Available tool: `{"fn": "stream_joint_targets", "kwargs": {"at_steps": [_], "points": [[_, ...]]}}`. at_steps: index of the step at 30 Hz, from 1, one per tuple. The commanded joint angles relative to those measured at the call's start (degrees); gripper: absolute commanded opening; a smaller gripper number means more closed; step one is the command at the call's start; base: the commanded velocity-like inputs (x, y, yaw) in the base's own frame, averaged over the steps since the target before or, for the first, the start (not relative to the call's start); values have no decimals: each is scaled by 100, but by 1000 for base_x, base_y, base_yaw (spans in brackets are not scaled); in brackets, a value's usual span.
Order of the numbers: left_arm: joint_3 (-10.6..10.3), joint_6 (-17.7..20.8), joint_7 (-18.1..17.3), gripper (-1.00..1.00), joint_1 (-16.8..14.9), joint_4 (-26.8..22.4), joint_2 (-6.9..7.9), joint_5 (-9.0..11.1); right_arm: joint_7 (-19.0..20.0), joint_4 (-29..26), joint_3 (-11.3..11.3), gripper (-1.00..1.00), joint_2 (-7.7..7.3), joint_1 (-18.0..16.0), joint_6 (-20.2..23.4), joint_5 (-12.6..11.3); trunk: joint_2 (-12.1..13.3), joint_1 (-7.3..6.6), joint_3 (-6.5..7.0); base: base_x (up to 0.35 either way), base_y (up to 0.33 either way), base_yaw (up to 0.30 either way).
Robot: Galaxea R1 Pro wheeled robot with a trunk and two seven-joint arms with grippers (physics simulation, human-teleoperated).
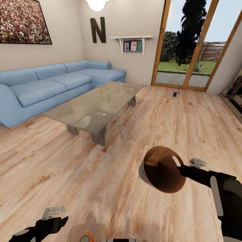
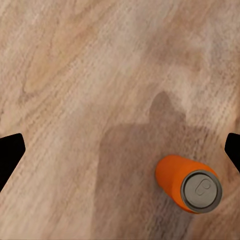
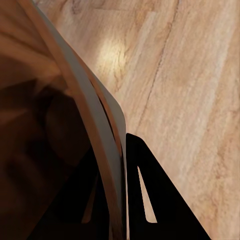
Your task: Put the three can of soda from the living room inside the tash can in the kitchen.
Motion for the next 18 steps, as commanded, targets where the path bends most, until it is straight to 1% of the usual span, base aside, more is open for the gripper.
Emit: {"fn": "stream_joint_targets", "kwargs": {"at_steps": [1, 18], "points": [[0, 0, 0, 100, 0, 0, 0, 0, 25, -2, 0, -100, -1, -2, 34, -207, 0, -1, -9, 0, 0, 0], [0, 0, 0, 100, 0, 8, 2, 2, 43, -2, 0, -100, -21, -2, 34, -265, 0, -1, -170, 0, 0, 0]]}}
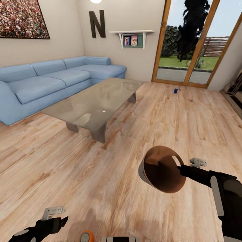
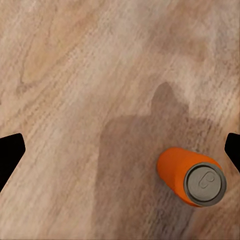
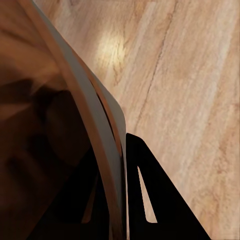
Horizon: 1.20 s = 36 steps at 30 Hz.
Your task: Put the three can of soda from the living room inside the tash can in the kitchen.
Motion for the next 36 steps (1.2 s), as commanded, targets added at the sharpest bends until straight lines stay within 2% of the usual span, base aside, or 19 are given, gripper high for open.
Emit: {"fn": "stream_joint_targets", "kwargs": {"at_steps": [1, 36], "points": [[0, 0, 0, 100, 0, 0, 0, 0, 25, -2, 0, -100, 2, -4, 34, -208, 0, -1, -9, 0, 0, 0], [0, 1, 0, 100, 0, 0, -1, 0, 22, -4, -19, -100, 14, -3, 34, -191, 0, -1, -342, 0, 0, 0]]}}
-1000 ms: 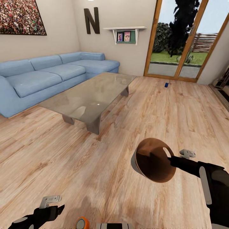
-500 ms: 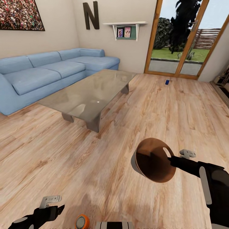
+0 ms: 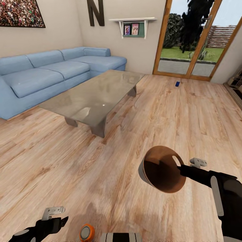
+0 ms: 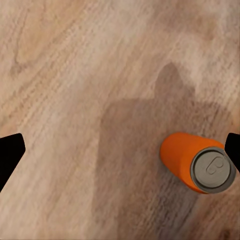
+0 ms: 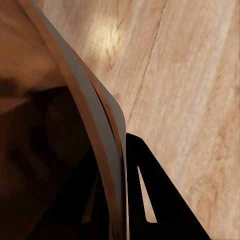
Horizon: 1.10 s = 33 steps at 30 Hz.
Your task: Put the three can of soda from the living room inside the tash can in the kitchen.
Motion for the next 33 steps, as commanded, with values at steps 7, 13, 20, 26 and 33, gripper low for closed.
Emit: {"fn": "stream_joint_targets", "kwargs": {"at_steps": [7, 13, 20, 26, 33], "points": [[0, -2, 0, 100, 0, 0, -5, 0, 21, -1, -6, -100, 4, -4, 34, -201, 0, -1, -66, 0, 0, 0], [0, -2, 0, 100, 0, 0, -7, 0, 16, 0, 0, -100, 12, -3, 34, -194, 0, -1, -123, 0, 0, 0], [0, -1, 0, 100, 2, 0, -6, 0, 11, 0, -2, -100, 18, -2, 34, -155, 0, -1, -190, 0, 0, 0], [0, -2, 0, 100, 2, 0, -5, 0, 11, 0, -7, -100, 19, -3, 34, -149, 0, -1, -247, 0, 0, 0], [0, -2, 0, 100, 0, 8, -1, 0, 11, 0, -7, -100, 19, -2, 34, -148, 0, -1, -313, 0, 0, 0]]}}
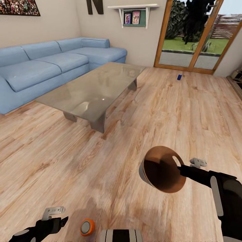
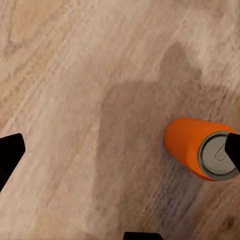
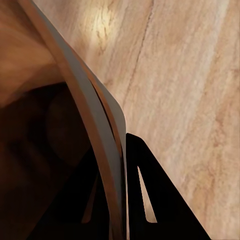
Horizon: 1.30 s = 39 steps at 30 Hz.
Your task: Put the three can of soda from the living room inside the tash can in the kitchen.
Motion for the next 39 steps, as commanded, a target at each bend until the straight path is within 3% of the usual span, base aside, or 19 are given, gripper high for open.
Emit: {"fn": "stream_joint_targets", "kwargs": {"at_steps": [1, 27, 39], "points": [[0, 0, 0, 100, 0, 0, 0, 0, 25, -2, 1, -100, 0, -3, 34, -200, 0, -1, -9, 0, 0, 0], [0, 0, 0, 100, 0, 1, 1, 0, 2, -2, 1, -100, 2, -3, 34, -191, 0, -1, -256, 0, 0, 0], [0, 0, 0, 100, 1, 1, 2, 0, 6, -2, -40, -100, 9, -7, 34, -198, 0, -1, -267, 0, 0, 0]]}}
